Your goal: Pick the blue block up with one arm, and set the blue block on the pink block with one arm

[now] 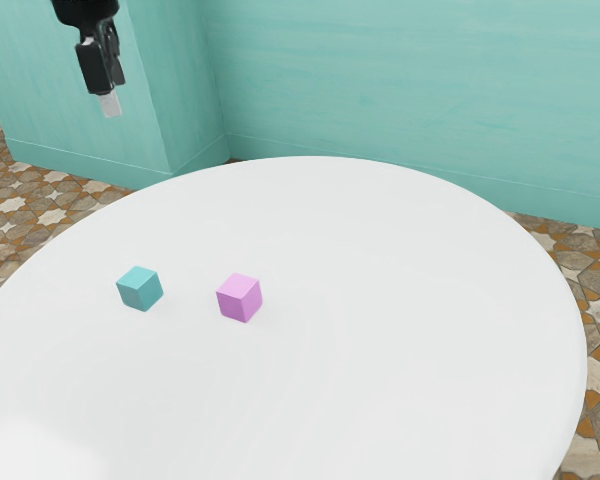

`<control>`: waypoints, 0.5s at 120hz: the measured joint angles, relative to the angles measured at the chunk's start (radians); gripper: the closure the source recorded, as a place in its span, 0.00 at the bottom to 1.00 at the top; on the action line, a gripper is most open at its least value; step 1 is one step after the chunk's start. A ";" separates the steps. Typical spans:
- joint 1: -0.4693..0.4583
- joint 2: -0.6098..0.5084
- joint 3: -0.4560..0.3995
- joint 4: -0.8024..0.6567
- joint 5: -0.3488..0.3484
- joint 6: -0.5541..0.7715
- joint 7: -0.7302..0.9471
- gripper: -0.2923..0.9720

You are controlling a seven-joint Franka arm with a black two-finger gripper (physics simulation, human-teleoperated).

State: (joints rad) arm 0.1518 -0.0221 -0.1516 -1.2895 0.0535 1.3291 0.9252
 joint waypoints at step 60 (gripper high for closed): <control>0.004 -0.308 0.116 -0.665 0.076 0.199 0.191 0.23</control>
State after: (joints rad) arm 0.1562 -0.3302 -0.0352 -1.9542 0.1299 1.5280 1.1165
